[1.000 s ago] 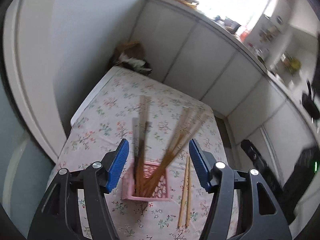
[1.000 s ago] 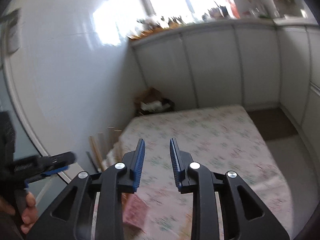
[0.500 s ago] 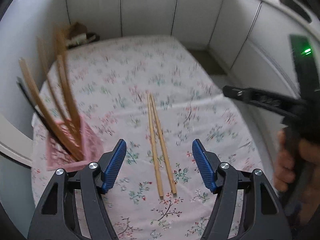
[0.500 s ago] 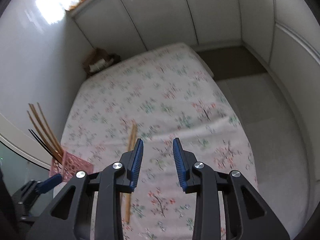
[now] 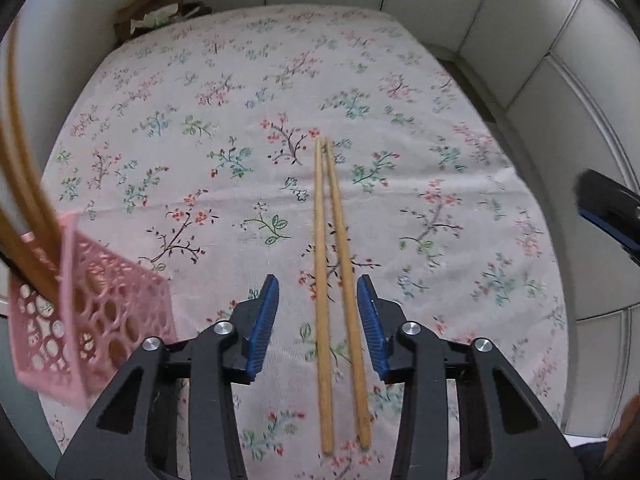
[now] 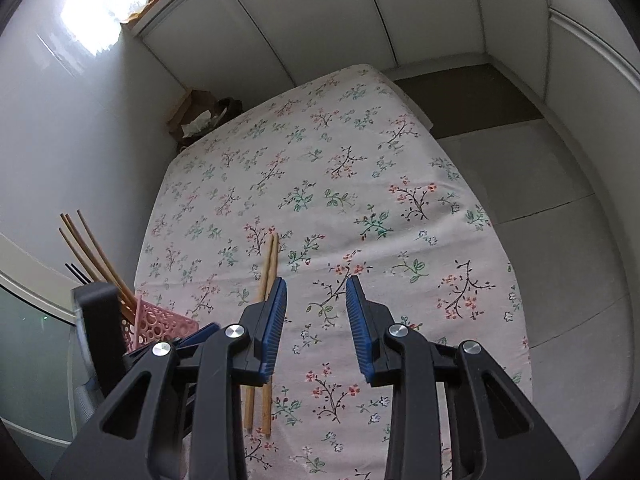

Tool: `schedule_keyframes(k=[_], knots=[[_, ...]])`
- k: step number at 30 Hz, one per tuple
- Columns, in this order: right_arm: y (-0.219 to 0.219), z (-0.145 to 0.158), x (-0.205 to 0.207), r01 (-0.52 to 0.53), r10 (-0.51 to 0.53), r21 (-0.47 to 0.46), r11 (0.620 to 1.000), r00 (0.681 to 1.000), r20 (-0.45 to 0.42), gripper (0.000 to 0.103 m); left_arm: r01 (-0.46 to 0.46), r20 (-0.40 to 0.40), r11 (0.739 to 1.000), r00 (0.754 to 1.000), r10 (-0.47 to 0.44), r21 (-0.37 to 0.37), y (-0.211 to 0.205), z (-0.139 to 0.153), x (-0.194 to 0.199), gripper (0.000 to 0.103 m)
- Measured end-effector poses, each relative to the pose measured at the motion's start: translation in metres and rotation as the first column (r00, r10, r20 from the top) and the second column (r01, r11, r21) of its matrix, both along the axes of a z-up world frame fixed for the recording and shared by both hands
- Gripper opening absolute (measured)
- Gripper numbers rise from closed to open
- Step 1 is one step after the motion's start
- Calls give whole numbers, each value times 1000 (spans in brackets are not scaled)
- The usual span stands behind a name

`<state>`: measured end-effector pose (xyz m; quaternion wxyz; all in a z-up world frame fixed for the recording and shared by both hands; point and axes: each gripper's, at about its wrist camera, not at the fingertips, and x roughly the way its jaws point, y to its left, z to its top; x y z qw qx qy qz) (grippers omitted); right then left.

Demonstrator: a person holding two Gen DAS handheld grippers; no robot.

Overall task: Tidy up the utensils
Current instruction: 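Grasp a wooden chopstick with the left tool while the right tool grasps the other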

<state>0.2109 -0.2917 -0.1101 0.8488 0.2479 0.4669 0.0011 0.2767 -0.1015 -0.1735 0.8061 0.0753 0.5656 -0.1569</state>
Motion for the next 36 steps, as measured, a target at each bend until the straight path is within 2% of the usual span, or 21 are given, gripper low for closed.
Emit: schedule_keyframes(k=[3,8,9,11,12,14,17,20,22,24,27,29,30,31,33,36], knots=[[0,0,1,0,0,7,1000,1000,-1,32,-5,-24,1000,1000,5,20,-4,-13,8,29],[-1,-2,3,3,-3,12,1000,1000,-10,32,2,-49,998,999,0,55,-9,-29,20,28],[-2,-3,3,1,0,15,1000,1000,-15,32,18,-35,998,999,-16,64,-12,-29,21,28],[-2,-8,5,-11,12,45,999,999,-30,32,26,-44,999,999,-24,35,-14,-29,24,6],[-2,-11,6,-15,18,70,997,999,-39,32,9,-75,1000,997,-9,-5,-10,-29,27,6],[-5,-19,8,-7,14,98,995,997,-70,32,-6,-95,999,995,2,-36,-8,-27,27,6],[-6,-28,11,-2,10,79,997,994,-108,32,-2,-53,996,999,-3,-91,-8,-7,15,6],[-5,-41,16,-3,21,112,994,988,-155,32,17,4,988,1000,-17,-154,-4,22,1,6],[2,-50,22,-15,40,141,990,983,-177,32,32,71,984,997,-20,-174,2,46,-13,6],[12,-58,27,-38,63,128,991,979,-196,32,57,150,975,988,-25,-213,8,74,-29,6],[38,-71,38,-88,103,73,993,967,-233,32,111,266,951,963,-32,-290,20,115,-53,6],[53,-78,46,-104,114,53,993,963,-243,32,148,380,939,925,-20,-311,32,142,-68,6],[59,-79,49,-113,118,37,993,963,-242,32,166,440,930,898,-5,-328,39,155,-75,6],[63,-78,53,-118,119,20,993,964,-239,32,174,471,924,882,8,-341,45,163,-78,6],[77,-78,62,-131,122,-24,991,966,-228,32,171,505,912,862,44,-373,58,174,-82,6],[90,-83,72,-138,120,-60,989,965,-234,32,156,496,901,866,73,-405,67,177,-82,6]])
